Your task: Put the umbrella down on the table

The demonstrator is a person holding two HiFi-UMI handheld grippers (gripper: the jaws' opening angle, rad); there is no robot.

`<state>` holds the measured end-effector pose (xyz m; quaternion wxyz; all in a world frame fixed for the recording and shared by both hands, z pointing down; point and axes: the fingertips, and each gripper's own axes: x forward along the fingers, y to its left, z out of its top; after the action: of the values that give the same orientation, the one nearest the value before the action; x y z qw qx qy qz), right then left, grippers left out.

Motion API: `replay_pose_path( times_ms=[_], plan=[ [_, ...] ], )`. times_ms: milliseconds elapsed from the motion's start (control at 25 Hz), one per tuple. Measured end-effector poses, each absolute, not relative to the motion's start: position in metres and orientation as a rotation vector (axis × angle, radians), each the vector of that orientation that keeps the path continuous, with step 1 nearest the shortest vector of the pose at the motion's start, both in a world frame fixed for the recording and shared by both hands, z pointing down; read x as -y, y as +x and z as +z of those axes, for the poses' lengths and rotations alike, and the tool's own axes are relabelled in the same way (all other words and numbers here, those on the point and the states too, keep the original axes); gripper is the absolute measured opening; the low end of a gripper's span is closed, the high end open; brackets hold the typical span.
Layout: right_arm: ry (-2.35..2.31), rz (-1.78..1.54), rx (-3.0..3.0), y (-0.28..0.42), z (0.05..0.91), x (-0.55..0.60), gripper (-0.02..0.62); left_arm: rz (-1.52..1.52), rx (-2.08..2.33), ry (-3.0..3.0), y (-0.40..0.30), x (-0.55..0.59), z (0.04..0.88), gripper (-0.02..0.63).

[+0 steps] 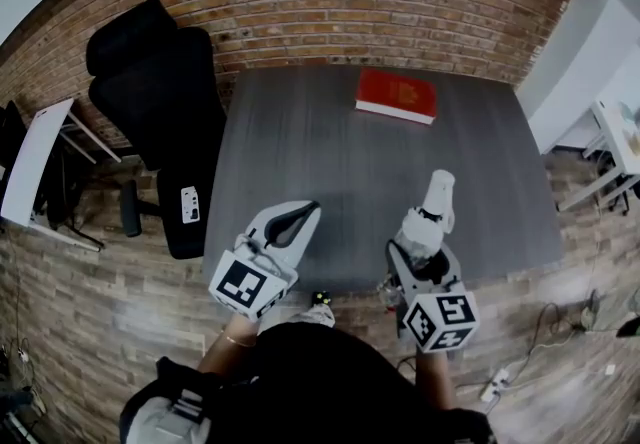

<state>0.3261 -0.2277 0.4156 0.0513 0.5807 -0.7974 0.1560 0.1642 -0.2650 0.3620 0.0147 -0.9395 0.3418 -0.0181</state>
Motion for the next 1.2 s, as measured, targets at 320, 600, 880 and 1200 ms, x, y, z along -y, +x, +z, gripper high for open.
replay_pose_path(
  times_ms=[320, 600, 880, 1200],
  plan=[
    [1.729, 0.522, 2.397, 0.32, 0.431, 0.275, 0.286, -0.064, -1.095, -2.942, 0.158, 0.312, 0.373, 0.003],
    [1.707, 0.548, 2.36, 0.313, 0.448, 0.31, 0.287, -0.075, -1.115, -2.965, 0.148, 0.346, 0.387, 0.003],
    [1.685, 0.587, 2.309, 0.306, 0.467, 0.337, 0.286, -0.077, -1.104, -2.981, 0.142, 0.374, 0.395, 0.003],
    [1.638, 0.595, 2.254, 0.297, 0.494, 0.361, 0.287, -0.074, -1.112, -3.008, 0.132, 0.397, 0.414, 0.003]
  ],
)
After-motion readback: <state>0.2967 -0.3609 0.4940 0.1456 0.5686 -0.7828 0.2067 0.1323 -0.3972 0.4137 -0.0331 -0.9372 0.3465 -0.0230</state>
